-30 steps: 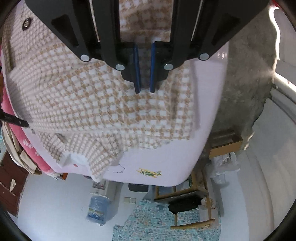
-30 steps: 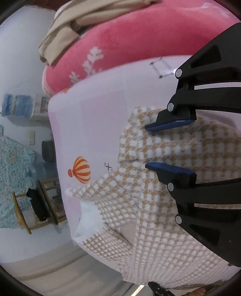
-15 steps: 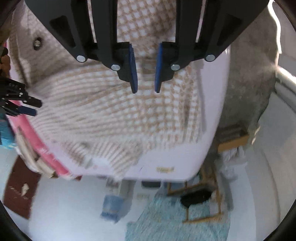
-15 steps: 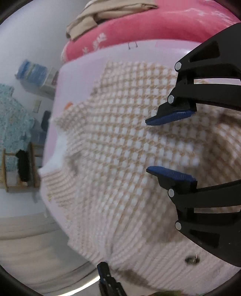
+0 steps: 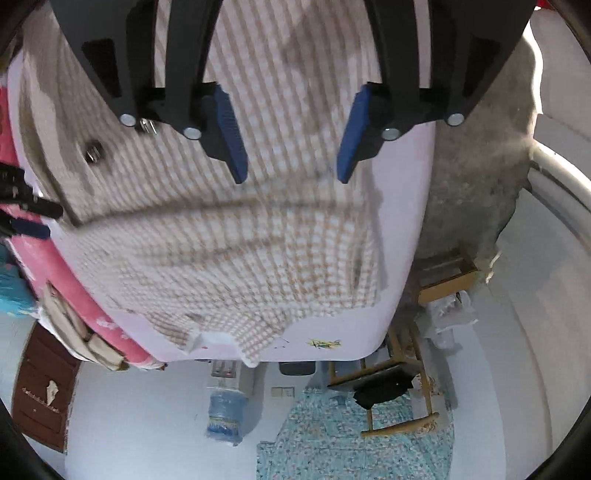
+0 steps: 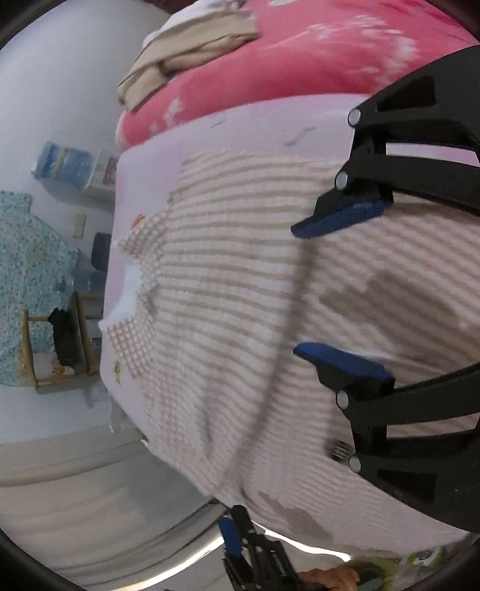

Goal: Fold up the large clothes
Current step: 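Grasp the coat hem with both grippers and lift it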

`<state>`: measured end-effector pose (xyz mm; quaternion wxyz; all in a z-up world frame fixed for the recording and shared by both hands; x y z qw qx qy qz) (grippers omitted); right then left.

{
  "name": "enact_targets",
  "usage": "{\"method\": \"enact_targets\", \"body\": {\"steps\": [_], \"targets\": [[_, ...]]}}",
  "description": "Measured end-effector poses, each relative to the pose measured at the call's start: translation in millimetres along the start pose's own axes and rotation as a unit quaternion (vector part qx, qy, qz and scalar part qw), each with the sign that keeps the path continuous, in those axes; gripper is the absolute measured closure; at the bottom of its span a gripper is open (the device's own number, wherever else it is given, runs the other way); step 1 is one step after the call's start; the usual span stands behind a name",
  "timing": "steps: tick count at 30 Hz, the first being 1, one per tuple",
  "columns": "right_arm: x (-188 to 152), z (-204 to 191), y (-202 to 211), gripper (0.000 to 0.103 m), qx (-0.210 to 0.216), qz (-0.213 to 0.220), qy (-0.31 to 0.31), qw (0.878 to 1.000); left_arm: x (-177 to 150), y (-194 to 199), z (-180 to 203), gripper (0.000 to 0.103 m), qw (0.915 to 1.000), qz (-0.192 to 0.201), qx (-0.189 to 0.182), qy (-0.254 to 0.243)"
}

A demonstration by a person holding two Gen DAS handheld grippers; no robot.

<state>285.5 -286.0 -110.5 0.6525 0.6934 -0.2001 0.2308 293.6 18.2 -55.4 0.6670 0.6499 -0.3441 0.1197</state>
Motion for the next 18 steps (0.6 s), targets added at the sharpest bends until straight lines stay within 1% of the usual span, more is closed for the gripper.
{"method": "enact_targets", "body": {"steps": [1,4,6,7,8,9,10,12,13,14,16,17,18], "targets": [[-11.8,-0.5,8.7,0.037,-0.002,-0.002,-0.002,1.0,-12.2,10.9,5.1,0.046,1.0,0.0,-0.005,-0.002],[-52.6,-6.3,33.4,0.029,-0.008,-0.009,-0.013,1.0,-37.7,25.2,18.1,0.034,0.9998,-0.008,-0.019,-0.007],[-76.5,-2.3,50.4,0.026,-0.018,-0.009,-0.022,1.0,-55.7,37.7,25.6,0.03,0.9996,-0.011,-0.026,-0.009],[-91.7,-2.6,56.8,0.026,-0.027,-0.009,-0.025,0.999,-66.8,42.0,29.9,0.029,0.9995,-0.016,-0.027,-0.01],[-97.7,-4.4,61.9,0.026,-0.033,-0.011,-0.027,0.999,-76.5,45.1,33.5,0.029,0.9993,-0.021,-0.027,-0.011],[-110.6,-5.9,65.5,0.026,-0.039,-0.014,-0.033,0.999,-87.0,47.6,36.7,0.028,0.9993,-0.026,-0.026,-0.01],[-118.7,-8.6,67.0,0.026,-0.033,-0.018,-0.039,0.999,-93.4,48.8,38.3,0.028,0.9992,-0.029,-0.024,-0.009],[-134.4,-18.5,73.4,0.026,-0.005,-0.029,-0.055,0.998,-109.7,51.4,40.0,0.028,0.9992,-0.038,-0.013,-0.008],[-142.6,-26.7,76.1,0.026,0.017,-0.038,-0.063,0.997,-118.1,51.6,41.3,0.028,0.9989,-0.046,-0.006,-0.007],[-148.9,-33.7,79.5,0.027,0.038,-0.043,-0.066,0.996,-121.8,52.7,41.8,0.028,0.9988,-0.048,-0.007,-0.006],[-163.8,-50.2,93.0,0.027,0.065,-0.047,-0.051,0.995,-134.0,65.7,49.3,0.028,0.9989,-0.037,-0.028,-0.005],[-171.5,-55.4,102.1,0.027,0.069,-0.044,-0.036,0.996,-139.0,75.5,54.6,0.028,0.9987,-0.026,-0.042,-0.01],[-180.1,-61.6,110.1,0.027,0.071,-0.039,-0.018,0.997,-145.9,89.1,64.1,0.028,0.9976,-0.009,-0.065,-0.024]]}}
Point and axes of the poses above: each gripper's, at about its wrist camera, not at the fingertips, and y roughly against the way its jaws point, z to its right, x to its top, the point moved 8 cm from there along -y, roughly the way its jaws point, and after that the axes turned 8 degrees about -y, right-handed, at the moved point
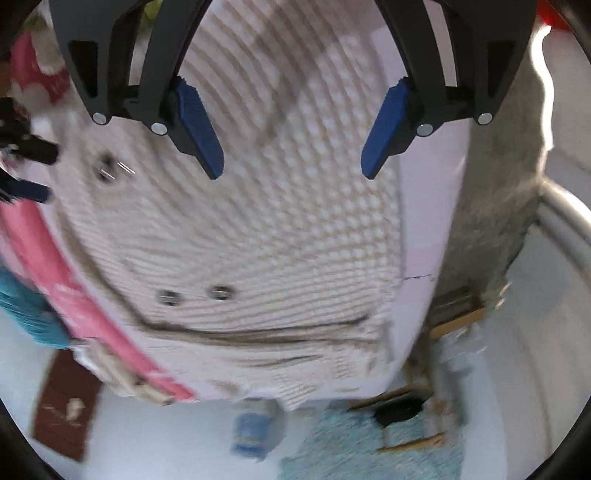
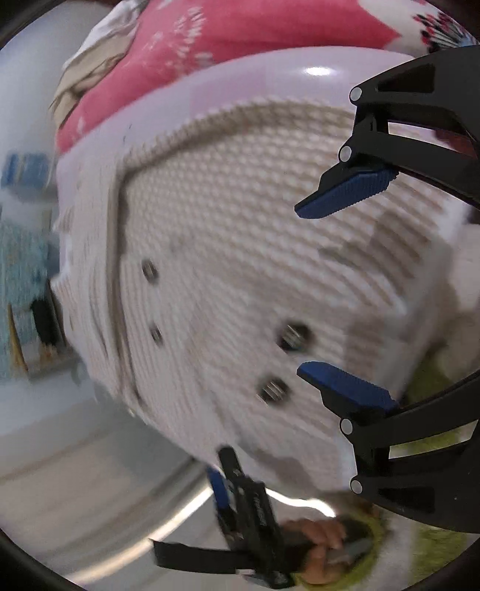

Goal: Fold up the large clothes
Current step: 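Grasp the coat hem with both grippers and lift it, then fold the held hem up over the coat body with both grippers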

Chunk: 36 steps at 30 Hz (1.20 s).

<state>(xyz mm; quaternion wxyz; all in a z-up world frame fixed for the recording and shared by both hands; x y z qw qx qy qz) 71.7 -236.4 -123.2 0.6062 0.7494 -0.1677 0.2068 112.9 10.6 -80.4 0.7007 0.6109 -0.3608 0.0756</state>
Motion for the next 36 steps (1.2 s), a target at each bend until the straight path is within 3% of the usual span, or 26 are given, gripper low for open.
{"method": "enact_targets", "body": {"steps": [3,5,8,14,19,21,22,23,24,25,27,31,33,36], "targets": [[-26.1,-13.9,6.6,0.029,0.005,-0.009,0.056,0.998,-21.8,22.5,35.4,0.028,0.9969,0.017,-0.056,-0.053],[-40.1,-24.9,3.5,0.032,0.005,-0.019,0.098,0.995,-39.1,28.0,62.0,0.028,0.993,0.01,-0.065,-0.099],[-51.7,-38.2,-4.0,0.034,0.003,-0.01,0.151,0.988,-57.7,25.0,87.4,0.029,0.9867,0.01,-0.034,-0.159],[-62.6,-59.5,-30.5,0.043,-0.048,0.021,0.261,0.964,-64.7,5.6,96.6,0.043,0.9697,0.021,0.081,-0.229],[-64.2,-66.2,-44.6,0.044,-0.095,0.045,0.335,0.936,-66.3,-7.8,93.5,0.049,0.9683,0.008,0.088,-0.234],[-64.6,-67.4,-43.5,0.059,-0.11,0.055,0.354,0.927,-66.7,-7.3,92.3,0.054,0.9682,0.009,0.088,-0.234],[-64.2,-68.4,-41.3,0.065,-0.114,0.057,0.359,0.925,-67.2,-6.1,93.1,0.063,0.968,0.01,0.085,-0.236],[-62.9,-68.7,-39.0,0.076,-0.108,0.055,0.359,0.926,-69.3,-3.9,94.6,0.07,0.9679,0.013,0.081,-0.238],[-61.6,-69.0,-34.8,0.098,-0.107,0.059,0.357,0.926,-69.8,-3.0,96.2,0.083,0.9681,0.016,0.074,-0.239],[-60.5,-68.7,-31.8,0.098,-0.105,0.059,0.356,0.926,-69.1,-0.1,97.6,0.096,0.9678,0.022,0.067,-0.241],[-53.4,-69.7,-18.3,0.099,-0.1,0.073,0.358,0.925,-66.4,9.8,101.5,0.1,0.9654,0.042,0.062,-0.25],[-39.3,-68.3,13.4,0.1,-0.079,0.076,0.358,0.927,-66.1,44.6,110.6,0.101,0.9377,0.081,0.065,-0.332],[-39.0,-63.3,24.0,0.1,-0.062,0.059,0.364,0.927,-71.8,52.1,110.7,0.101,0.9323,0.071,0.044,-0.352],[-56.7,-55.5,8.1,0.101,-0.044,0.007,0.37,0.928,-90.1,38.0,106.5,0.101,0.9291,0.032,0.02,-0.368]]}}
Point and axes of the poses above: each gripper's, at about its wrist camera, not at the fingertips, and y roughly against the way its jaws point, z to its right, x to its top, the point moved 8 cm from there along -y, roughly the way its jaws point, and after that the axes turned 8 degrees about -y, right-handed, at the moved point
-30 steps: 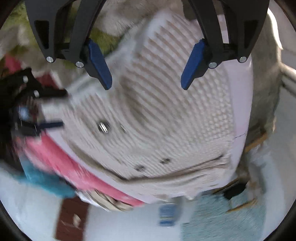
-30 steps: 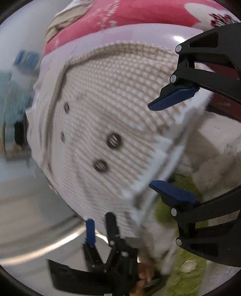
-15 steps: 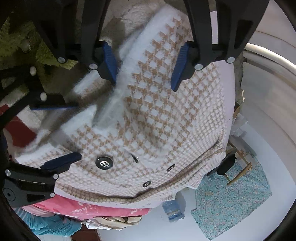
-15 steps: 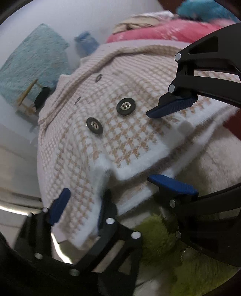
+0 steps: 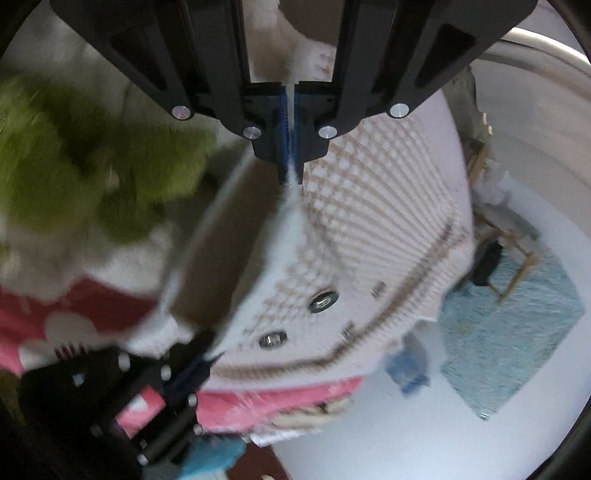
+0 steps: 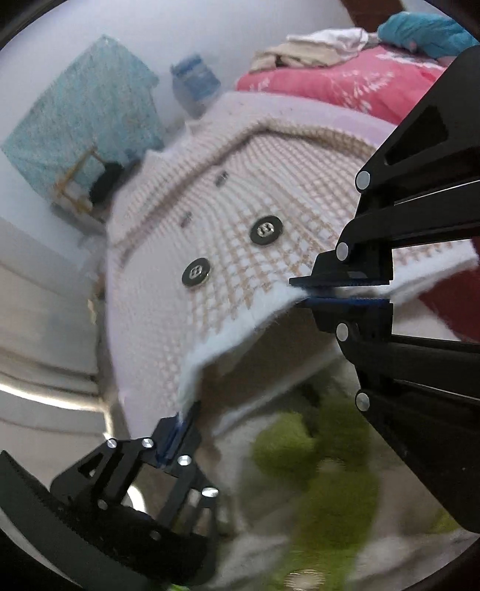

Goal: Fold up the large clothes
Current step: 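Fold the held hem up over the coat body with both grippers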

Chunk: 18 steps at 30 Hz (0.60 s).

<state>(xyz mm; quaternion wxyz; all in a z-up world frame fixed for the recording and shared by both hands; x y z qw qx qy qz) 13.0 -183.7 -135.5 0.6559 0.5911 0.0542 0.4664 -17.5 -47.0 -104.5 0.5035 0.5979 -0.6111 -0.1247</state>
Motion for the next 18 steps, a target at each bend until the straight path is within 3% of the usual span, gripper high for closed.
{"method": "enact_targets", "body": {"steps": [3,8,10,11,12,13,16,18], "targets": [[-23.1,-13.6,-37.2,0.101,0.001,-0.048,0.022,0.999,-15.8,-27.7,10.6,0.101,0.9985,-0.03,-0.041,0.02],[-16.4,-3.2,-26.6,0.099,0.026,-0.044,-0.037,0.998,-16.0,-16.2,-6.1,0.094,0.9888,-0.017,-0.096,0.113],[-18.0,3.0,-14.6,0.082,0.047,-0.042,-0.08,0.995,-22.6,-5.2,-13.9,0.079,0.9815,-0.016,-0.113,0.154],[-20.4,8.3,-8.7,0.063,0.047,-0.037,-0.107,0.992,-26.9,-0.2,-17.1,0.075,0.9783,-0.016,-0.114,0.172],[-24.2,14.3,-0.8,0.053,0.048,-0.028,-0.137,0.989,-32.0,4.4,-20.1,0.069,0.975,-0.016,-0.113,0.19],[-27.7,17.9,4.9,0.052,0.049,-0.021,-0.159,0.986,-38.0,9.3,-23.4,0.066,0.9714,-0.017,-0.11,0.21],[-44.1,39.8,16.4,0.045,0.039,-0.012,-0.255,0.966,-57.7,14.9,-33.7,0.06,0.9595,-0.03,-0.09,0.265],[-61.0,61.0,23.2,0.041,0.038,-0.001,-0.346,0.938,-67.8,13.3,-41.9,0.06,0.9473,-0.037,-0.088,0.306]]}}
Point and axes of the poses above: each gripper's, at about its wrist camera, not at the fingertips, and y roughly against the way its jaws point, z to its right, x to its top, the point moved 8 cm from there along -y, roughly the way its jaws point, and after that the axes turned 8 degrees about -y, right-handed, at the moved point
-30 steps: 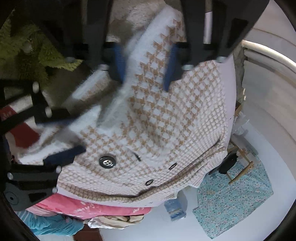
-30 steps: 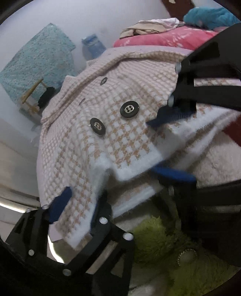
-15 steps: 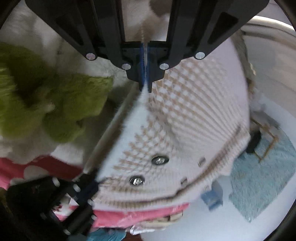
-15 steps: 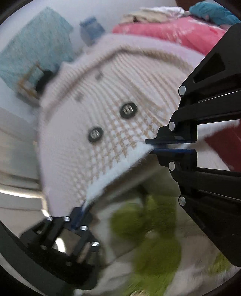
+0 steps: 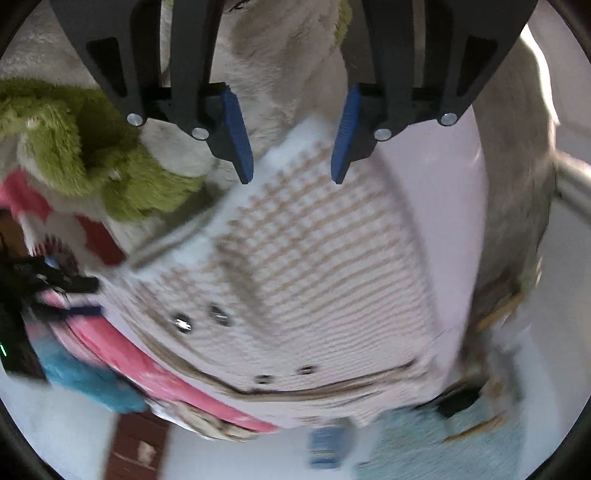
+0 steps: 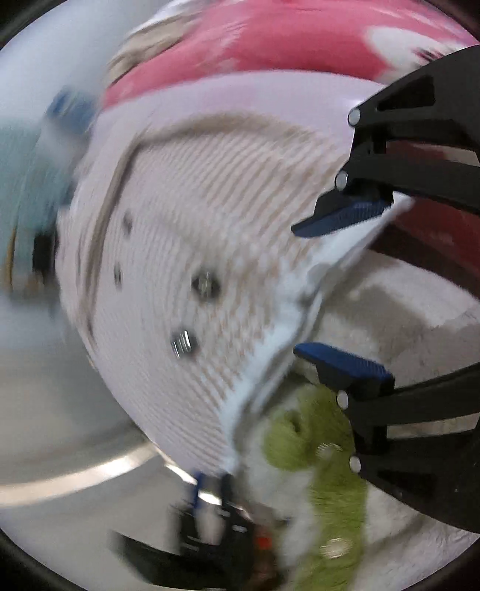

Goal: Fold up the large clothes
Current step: 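Fold the held hem up over the coat body with both grippers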

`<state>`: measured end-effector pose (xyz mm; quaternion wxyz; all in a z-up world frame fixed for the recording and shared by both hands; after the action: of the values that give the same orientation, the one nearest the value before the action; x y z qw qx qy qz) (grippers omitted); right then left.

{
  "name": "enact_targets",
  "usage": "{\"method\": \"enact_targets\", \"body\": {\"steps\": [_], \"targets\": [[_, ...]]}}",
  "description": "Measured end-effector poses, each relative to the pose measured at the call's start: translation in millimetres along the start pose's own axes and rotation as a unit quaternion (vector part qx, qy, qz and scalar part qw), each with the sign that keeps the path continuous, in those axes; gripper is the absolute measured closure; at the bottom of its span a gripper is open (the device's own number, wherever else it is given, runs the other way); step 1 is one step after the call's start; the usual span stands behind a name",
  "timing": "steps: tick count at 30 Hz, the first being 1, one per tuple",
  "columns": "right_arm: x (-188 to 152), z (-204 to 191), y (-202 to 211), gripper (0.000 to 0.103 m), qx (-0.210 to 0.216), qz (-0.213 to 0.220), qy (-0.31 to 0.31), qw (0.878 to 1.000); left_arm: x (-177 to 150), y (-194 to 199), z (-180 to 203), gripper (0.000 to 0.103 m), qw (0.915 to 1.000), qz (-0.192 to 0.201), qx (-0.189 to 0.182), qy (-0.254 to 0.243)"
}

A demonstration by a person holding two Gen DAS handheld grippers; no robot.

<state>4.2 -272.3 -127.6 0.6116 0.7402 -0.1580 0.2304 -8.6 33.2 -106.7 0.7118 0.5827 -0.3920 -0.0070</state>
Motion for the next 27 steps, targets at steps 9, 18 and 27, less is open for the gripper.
{"method": "enact_targets", "body": {"steps": [9,18,27], "targets": [[-29.1,85.8,-8.9,0.036,0.008,-0.004,-0.273,0.962,-28.0,-17.1,-38.4,0.06,0.9819,-0.024,-0.051,0.181],[-31.6,98.0,-37.4,0.047,0.036,-0.017,-0.322,0.946,-38.8,-31.5,-33.5,0.067,0.979,-0.048,-0.052,0.192],[-34.9,79.2,-26.1,0.09,-0.012,-0.015,-0.266,0.964,-26.8,-24.5,-22.7,0.092,0.9873,-0.042,-0.021,0.152]]}}
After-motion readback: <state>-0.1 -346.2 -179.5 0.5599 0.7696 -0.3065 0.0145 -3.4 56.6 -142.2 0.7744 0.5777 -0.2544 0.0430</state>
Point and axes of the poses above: each gripper's, at about its wrist camera, not at the fingertips, and y roughly against the way its jaws point, z to its right, x to its top, the point moved 8 cm from there along -y, roughly the way its jaws point, and after that the axes turned 8 degrees about -y, right-handed, at the moved point
